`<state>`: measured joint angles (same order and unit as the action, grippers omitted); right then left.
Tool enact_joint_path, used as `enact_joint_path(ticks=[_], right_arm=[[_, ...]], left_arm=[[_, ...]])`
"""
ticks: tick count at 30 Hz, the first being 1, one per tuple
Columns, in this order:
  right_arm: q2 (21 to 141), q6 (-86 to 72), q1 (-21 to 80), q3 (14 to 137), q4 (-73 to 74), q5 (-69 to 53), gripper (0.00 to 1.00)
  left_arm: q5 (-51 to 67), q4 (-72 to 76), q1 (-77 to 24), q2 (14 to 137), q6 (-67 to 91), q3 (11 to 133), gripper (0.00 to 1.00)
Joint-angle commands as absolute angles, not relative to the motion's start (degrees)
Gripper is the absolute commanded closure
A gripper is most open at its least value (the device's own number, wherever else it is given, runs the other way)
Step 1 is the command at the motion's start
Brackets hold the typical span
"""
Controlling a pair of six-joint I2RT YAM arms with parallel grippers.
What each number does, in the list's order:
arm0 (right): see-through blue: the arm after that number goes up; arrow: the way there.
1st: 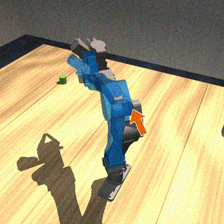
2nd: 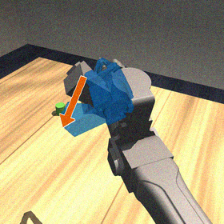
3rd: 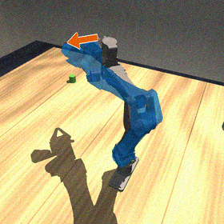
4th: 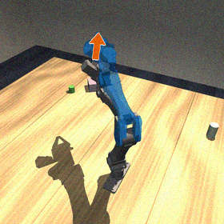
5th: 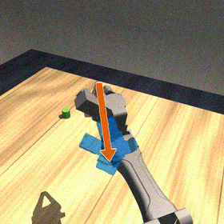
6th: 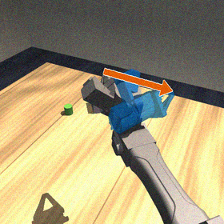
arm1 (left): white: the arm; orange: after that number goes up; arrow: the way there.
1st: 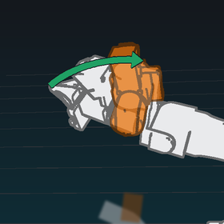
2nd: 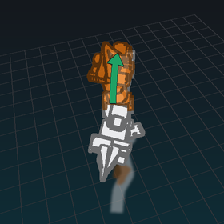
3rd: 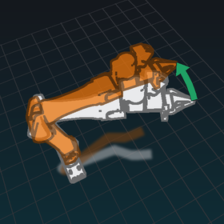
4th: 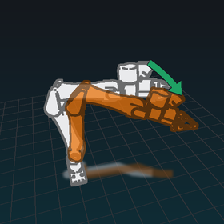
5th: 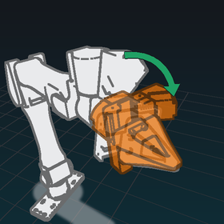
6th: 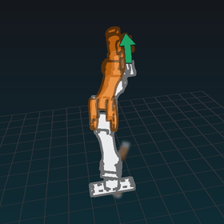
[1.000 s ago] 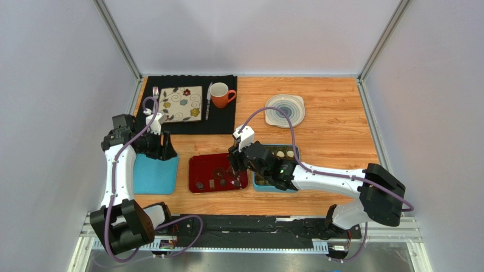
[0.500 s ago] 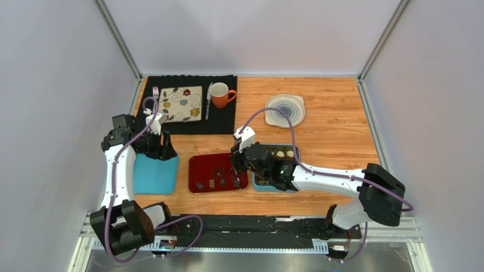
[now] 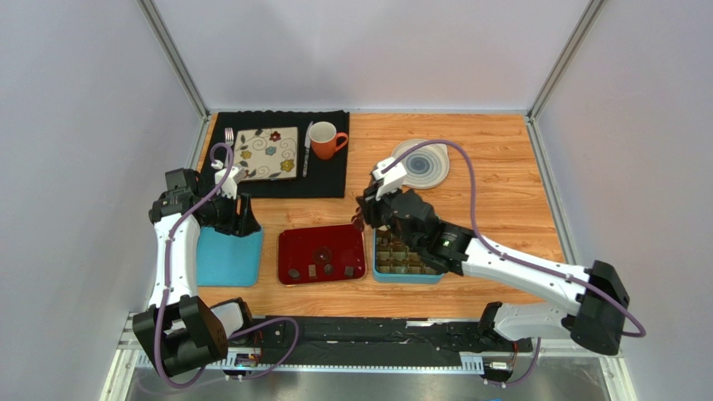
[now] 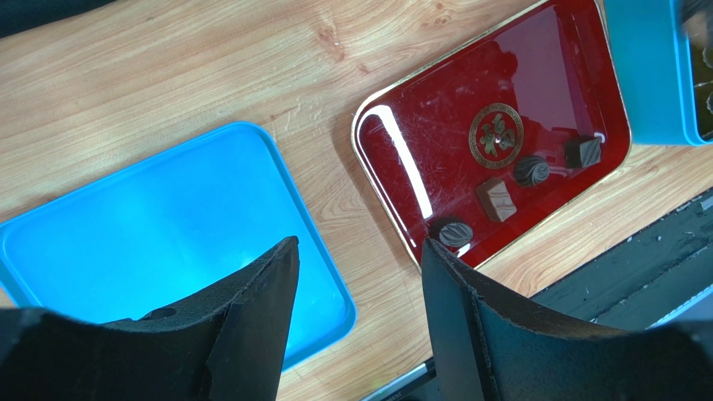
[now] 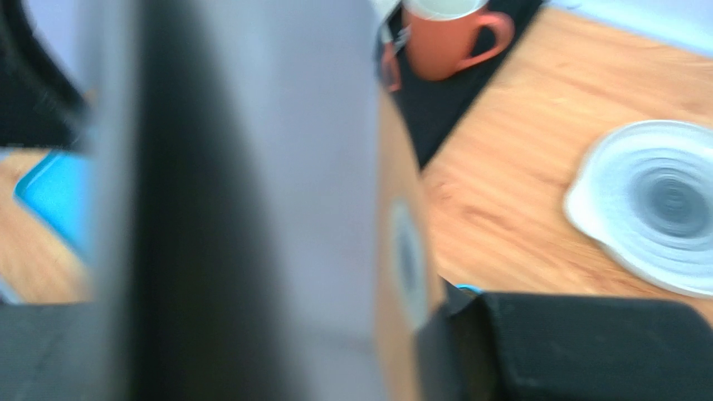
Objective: Pack the chocolate
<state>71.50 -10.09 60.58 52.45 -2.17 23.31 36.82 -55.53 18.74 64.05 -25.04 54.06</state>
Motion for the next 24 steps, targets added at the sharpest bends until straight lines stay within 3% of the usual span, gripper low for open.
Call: enact_joint_path(ticks=[1, 12, 24], right_arm=[[62.9, -10.5, 56.4, 51.2, 3.8, 29.1, 0.72], [39.4, -13.4, 48.9, 38.1, 16.5, 34.6, 0.70], [40.1, -15.5, 46.1, 37.4, 18.9, 34.8, 0.67]], left_arm=[[37.4, -55.5, 19.2, 62.7, -26.8, 55.1, 0.36], [38.4, -54.9, 19.2, 63.2, -26.0, 54.9, 0.36], [38.1, -55.2, 19.2, 63.2, -26.2, 55.4, 0.36]])
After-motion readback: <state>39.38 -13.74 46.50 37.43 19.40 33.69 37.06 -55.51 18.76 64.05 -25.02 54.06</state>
